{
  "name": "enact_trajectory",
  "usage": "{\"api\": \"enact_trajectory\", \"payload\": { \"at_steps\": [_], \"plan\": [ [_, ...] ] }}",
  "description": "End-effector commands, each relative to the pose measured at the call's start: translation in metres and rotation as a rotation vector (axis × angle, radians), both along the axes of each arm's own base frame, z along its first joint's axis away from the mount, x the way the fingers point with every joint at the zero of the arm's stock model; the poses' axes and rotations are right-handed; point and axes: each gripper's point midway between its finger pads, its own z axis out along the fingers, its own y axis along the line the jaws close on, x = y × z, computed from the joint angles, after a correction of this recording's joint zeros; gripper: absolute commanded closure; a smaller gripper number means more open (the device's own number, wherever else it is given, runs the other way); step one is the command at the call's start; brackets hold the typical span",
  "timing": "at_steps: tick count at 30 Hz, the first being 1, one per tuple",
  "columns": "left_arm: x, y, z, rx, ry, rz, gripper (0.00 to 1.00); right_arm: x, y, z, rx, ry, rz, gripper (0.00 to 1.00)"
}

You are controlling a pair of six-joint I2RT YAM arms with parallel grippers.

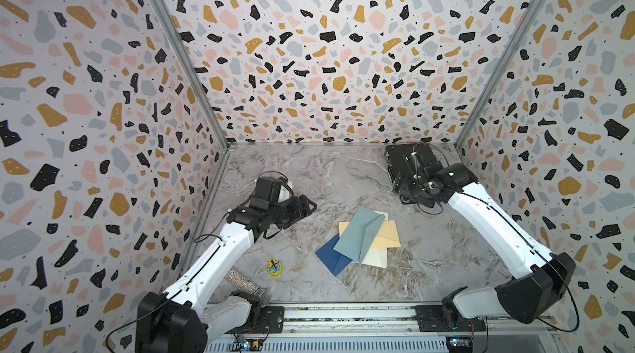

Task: Take the letter paper out of the envelope
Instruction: Pick up the envelope from the envelope.

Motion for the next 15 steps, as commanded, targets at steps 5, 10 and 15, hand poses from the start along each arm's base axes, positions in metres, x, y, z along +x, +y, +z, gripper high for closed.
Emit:
{"api": "enact_trajectory", "payload": {
  "at_steps": [5,10,15],
  "plan": [
    [-0.035,-0.035,0.010,-0.189,-0.026,-0.113,0.26,-0.035,0.047,-0.057,-0.199,0.231,0.106,0.24],
    [-0.043,-0.046,0.023,-0.239,-0.093,-0.183,0.25,-0.043,0.075,-0.086,-0.191,0.267,0.088,0.29],
    [-0.042,-0.050,0.009,-0.207,-0.094,-0.236,0.25,-0.047,0.093,-0.107,-0.112,0.284,0.079,0.31]
  ]
}}
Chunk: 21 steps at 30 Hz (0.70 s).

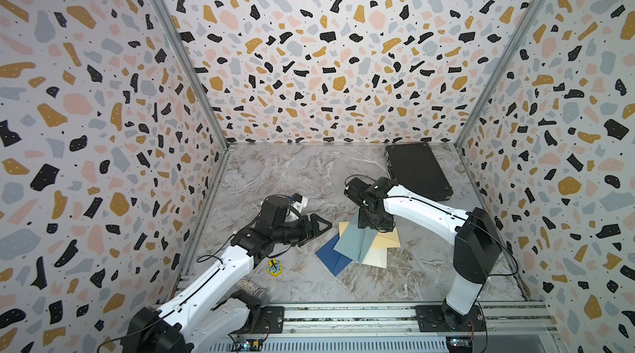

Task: Take the letter paper out of the envelope
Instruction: Pick up the envelope from the envelope.

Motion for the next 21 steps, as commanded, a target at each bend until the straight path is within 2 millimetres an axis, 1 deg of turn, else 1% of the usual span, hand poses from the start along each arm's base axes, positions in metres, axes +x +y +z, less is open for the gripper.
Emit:
{"api": "enact_trajectory", "payload": {
  "at_steps": [1,3,8,12,15,18,21],
  "plan": [
    [0.001,-0.006,-0.004,0.006,-0.048,-0.062,0.25,-0.002,0.008,0.002,0.067,-0.011,-0.048,0.31],
    [0.003,-0.006,-0.010,0.032,-0.038,-0.066,0.25,-0.003,0.010,-0.001,0.069,0.008,-0.043,0.31],
    [0.008,-0.006,-0.015,0.043,-0.029,-0.054,0.25,-0.014,0.012,-0.025,0.077,0.071,-0.073,0.33],
    [0.007,-0.006,-0.024,0.060,-0.002,-0.057,0.25,-0.012,0.019,-0.037,0.093,0.087,-0.064,0.37],
    [0.005,-0.004,-0.030,0.071,0.005,-0.058,0.25,-0.011,0.019,-0.044,0.078,0.100,-0.063,0.40],
    [0.002,-0.002,-0.036,0.088,0.028,-0.061,0.25,-0.013,0.018,-0.051,0.065,0.117,-0.067,0.45],
    [0.002,-0.003,-0.037,0.086,0.030,-0.063,0.26,-0.014,0.013,-0.056,0.050,0.124,-0.079,0.54]
  ]
}}
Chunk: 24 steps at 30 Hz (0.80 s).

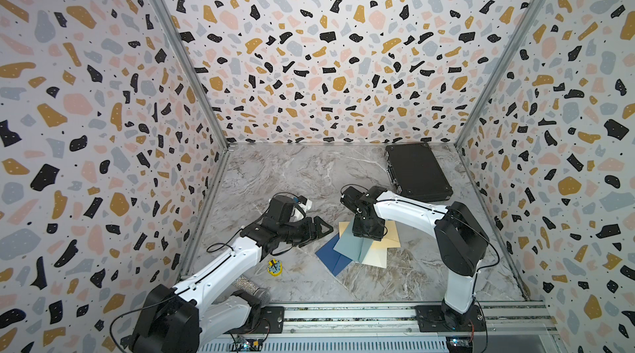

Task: Take the letter paper out of the envelope
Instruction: Pick up the envelope from the envelope.

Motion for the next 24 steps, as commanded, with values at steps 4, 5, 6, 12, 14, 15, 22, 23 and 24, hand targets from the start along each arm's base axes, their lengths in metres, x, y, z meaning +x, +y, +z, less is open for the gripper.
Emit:
{"api": "enact_trajectory", "payload": {
  "at_steps": [4,5,6,12,14,15,22,23,24],
  "plan": [
    [0.000,-0.003,-0.009,0.015,0.005,-0.026,0.26,0.000,-0.013,-0.001,-0.034,0.004,-0.019,0.77],
    [0.000,-0.003,-0.011,0.015,0.012,-0.027,0.26,0.001,-0.014,0.000,-0.039,0.001,-0.021,0.84],
    [0.004,-0.006,-0.008,0.002,-0.012,-0.030,0.26,0.002,-0.017,0.002,-0.048,-0.004,-0.022,0.91],
    [0.016,-0.016,-0.002,-0.025,-0.011,-0.049,0.25,0.023,-0.025,0.046,-0.072,-0.118,0.032,1.00],
    [0.023,-0.020,0.003,-0.027,-0.021,-0.051,0.23,0.030,-0.027,0.067,-0.069,-0.160,0.060,1.00],
    [0.027,-0.021,0.006,-0.024,-0.027,-0.053,0.22,0.034,-0.028,0.079,-0.064,-0.178,0.079,1.00],
    [0.064,-0.031,0.051,-0.085,-0.091,-0.075,0.05,0.050,-0.027,0.158,0.136,-0.260,0.270,1.00],
    [0.071,-0.031,0.059,-0.104,-0.102,-0.073,0.04,0.048,-0.025,0.168,0.194,-0.260,0.295,1.00],
    [0.079,-0.030,0.069,-0.124,-0.121,-0.068,0.03,0.047,-0.024,0.178,0.240,-0.268,0.315,1.00]
  ]
}}
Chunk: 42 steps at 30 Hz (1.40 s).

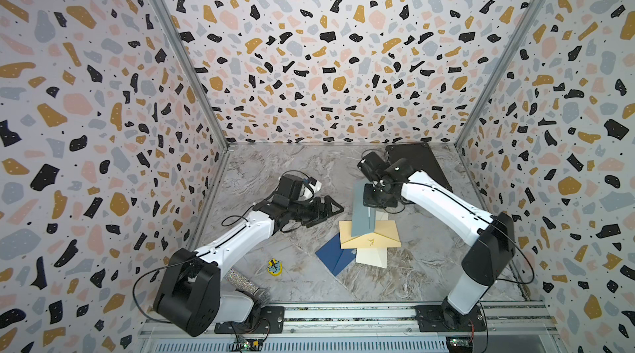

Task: Take the letter paper out of the envelope
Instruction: Pick up the envelope from the envelope.

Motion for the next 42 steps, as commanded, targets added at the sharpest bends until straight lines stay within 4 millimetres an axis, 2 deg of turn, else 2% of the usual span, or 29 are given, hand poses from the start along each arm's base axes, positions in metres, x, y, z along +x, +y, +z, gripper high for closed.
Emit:
{"api": "enact_trajectory", "payload": {
  "at_steps": [1,7,12,15,20,23,30,34,36,37,39,42],
  "plan": [
    [0.021,-0.001,0.035,-0.083,-0.076,-0.026,0.03,-0.020,-0.003,0.037,0.119,0.015,0.174,1.00],
    [0.043,-0.006,0.068,-0.230,-0.122,-0.102,0.05,-0.026,0.017,0.089,0.510,-0.015,0.222,1.00],
    [0.046,-0.015,0.076,-0.314,-0.114,-0.172,0.09,-0.018,0.030,0.116,0.791,-0.018,0.180,1.00],
    [0.049,-0.015,0.080,-0.326,-0.133,-0.168,0.10,-0.014,0.037,0.125,0.904,-0.003,0.175,1.00],
    [0.050,-0.016,0.089,-0.373,-0.130,-0.158,0.17,-0.011,0.044,0.124,0.999,0.044,0.162,1.00],
    [0.051,-0.018,0.088,-0.395,-0.111,-0.161,0.27,-0.007,0.046,0.125,1.040,0.056,0.154,1.00],
    [0.063,-0.017,0.097,-0.504,-0.101,-0.132,0.64,0.004,0.054,0.130,1.112,0.083,0.166,1.00],
    [0.073,-0.013,0.113,-0.658,-0.100,-0.107,0.85,0.009,0.053,0.123,1.108,0.104,0.155,1.00],
    [0.082,-0.010,0.119,-0.751,-0.066,-0.077,1.00,0.014,0.052,0.121,1.113,0.106,0.146,1.00],
    [0.085,-0.011,0.115,-0.757,-0.032,-0.067,1.00,0.016,0.052,0.122,1.116,0.104,0.144,1.00],
    [0.083,-0.010,0.124,-0.764,-0.061,-0.068,1.00,0.020,0.051,0.117,1.109,0.117,0.137,1.00],
    [0.085,-0.008,0.142,-0.778,-0.083,-0.057,1.00,0.024,0.050,0.108,1.082,0.127,0.130,0.88]
  ]
}}
